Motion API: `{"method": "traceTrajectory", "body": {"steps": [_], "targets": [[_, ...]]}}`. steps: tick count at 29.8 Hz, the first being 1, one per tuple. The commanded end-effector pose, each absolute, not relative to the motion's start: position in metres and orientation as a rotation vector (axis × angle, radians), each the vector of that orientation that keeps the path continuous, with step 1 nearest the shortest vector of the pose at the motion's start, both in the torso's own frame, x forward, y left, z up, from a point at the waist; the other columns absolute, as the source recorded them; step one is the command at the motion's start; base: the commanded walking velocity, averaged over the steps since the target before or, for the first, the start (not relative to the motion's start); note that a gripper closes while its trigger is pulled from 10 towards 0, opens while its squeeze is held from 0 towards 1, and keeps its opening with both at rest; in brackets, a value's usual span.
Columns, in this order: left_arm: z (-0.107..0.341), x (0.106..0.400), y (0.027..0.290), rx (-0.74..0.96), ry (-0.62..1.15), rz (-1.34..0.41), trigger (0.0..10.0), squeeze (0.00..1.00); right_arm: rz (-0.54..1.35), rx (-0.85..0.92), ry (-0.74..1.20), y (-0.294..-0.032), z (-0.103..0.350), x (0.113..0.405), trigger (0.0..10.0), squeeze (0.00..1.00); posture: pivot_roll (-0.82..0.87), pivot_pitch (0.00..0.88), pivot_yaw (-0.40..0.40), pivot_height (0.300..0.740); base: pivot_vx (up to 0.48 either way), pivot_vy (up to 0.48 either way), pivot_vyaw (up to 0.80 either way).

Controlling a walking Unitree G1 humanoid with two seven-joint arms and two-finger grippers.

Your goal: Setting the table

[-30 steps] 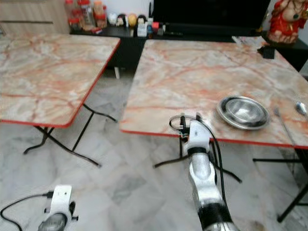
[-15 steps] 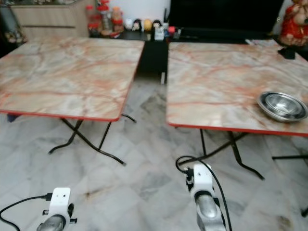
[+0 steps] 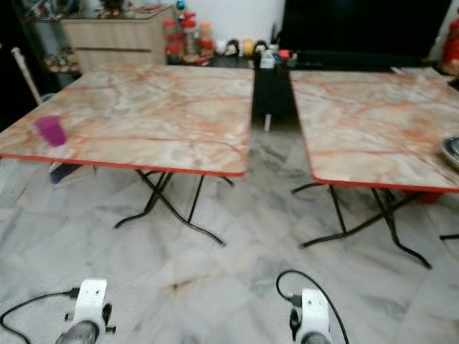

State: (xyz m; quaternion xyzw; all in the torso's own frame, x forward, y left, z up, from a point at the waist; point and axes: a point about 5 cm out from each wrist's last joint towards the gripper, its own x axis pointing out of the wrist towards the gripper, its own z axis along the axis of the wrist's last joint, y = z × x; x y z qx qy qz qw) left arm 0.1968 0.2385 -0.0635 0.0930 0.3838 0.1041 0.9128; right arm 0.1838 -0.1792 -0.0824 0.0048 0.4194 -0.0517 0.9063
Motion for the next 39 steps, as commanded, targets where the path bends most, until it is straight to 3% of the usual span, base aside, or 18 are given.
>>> {"method": "traceTrajectory", "body": {"steps": [1,34,39], "targets": [[-0.06,0.206,0.23,0.188,0.768,0.189,10.0,0.0,-0.136,-0.003,0.861,-0.191,-0.08,0.186,10.0,0.0,0.05,0.0,-0.003,0.74,0.0,0.39,0.0],[-0.054,0.213,0.239,0.199,0.747,0.22,10.0,0.0,-0.143,0.033,0.86,-0.183,-0.081,0.186,10.0,0.0,0.07,0.078,0.013,0.74,0.0,0.454,0.0],[-0.053,0.214,0.239,0.199,0.738,0.213,10.0,0.0,-0.141,0.038,0.858,-0.182,-0.081,0.186,10.0,0.0,0.07,0.095,0.013,0.74,0.0,0.102,0.0]]}}
